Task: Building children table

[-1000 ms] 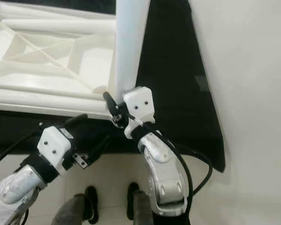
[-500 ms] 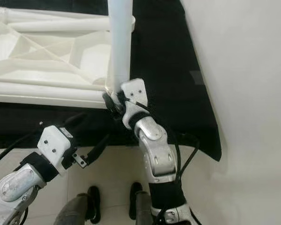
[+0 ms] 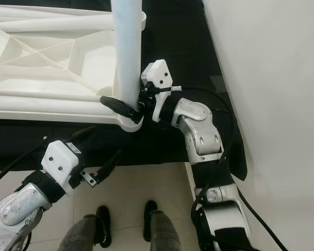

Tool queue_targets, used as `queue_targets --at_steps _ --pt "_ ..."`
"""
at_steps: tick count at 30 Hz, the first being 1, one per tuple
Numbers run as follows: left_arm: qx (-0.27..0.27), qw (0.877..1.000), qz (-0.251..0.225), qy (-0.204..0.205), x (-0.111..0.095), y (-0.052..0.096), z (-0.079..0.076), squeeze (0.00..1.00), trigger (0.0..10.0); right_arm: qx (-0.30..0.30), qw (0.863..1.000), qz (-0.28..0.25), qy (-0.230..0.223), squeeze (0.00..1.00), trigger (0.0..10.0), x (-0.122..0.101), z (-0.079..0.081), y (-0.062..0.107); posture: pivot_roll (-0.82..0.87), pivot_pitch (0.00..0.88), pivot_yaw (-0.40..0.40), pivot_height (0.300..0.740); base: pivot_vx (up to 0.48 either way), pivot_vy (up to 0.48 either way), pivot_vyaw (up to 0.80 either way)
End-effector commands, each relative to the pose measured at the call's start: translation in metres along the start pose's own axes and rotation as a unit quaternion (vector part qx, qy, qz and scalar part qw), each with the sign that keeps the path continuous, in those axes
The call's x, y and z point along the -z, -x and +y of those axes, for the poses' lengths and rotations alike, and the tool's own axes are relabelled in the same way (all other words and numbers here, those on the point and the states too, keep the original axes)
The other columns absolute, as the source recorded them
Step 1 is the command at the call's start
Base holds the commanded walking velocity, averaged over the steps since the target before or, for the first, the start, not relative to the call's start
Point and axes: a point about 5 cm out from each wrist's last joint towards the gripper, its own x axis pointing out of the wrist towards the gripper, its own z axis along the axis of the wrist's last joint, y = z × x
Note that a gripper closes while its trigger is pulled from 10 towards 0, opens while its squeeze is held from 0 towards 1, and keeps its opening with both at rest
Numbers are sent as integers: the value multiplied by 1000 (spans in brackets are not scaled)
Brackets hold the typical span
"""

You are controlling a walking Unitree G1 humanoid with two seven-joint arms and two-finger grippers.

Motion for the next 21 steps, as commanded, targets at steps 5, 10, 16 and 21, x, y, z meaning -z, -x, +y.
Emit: queue_targets --at_steps 5,10,16,21 --pt "-3 1000 12 5 6 3 -2 0 10000 -71 997 -5 -25 0 4863 -1 -13 6 129 378 -99 740 0 0 0" --pt "-3 1000 16 7 8 5 -3 0 10000 -86 996 -9 -36 0 0 0 -21 12 125 377 -97 740 0 0 0" --pt "1 1000 23 12 12 7 -5 0 10000 -77 996 -9 -39 0 0 9 -24 18 119 377 -92 740 0 0 0" --pt "0 999 32 14 17 11 -5 0 10000 30 998 23 -52 0 0 35 -11 22 109 380 -109 740 0 0 0"
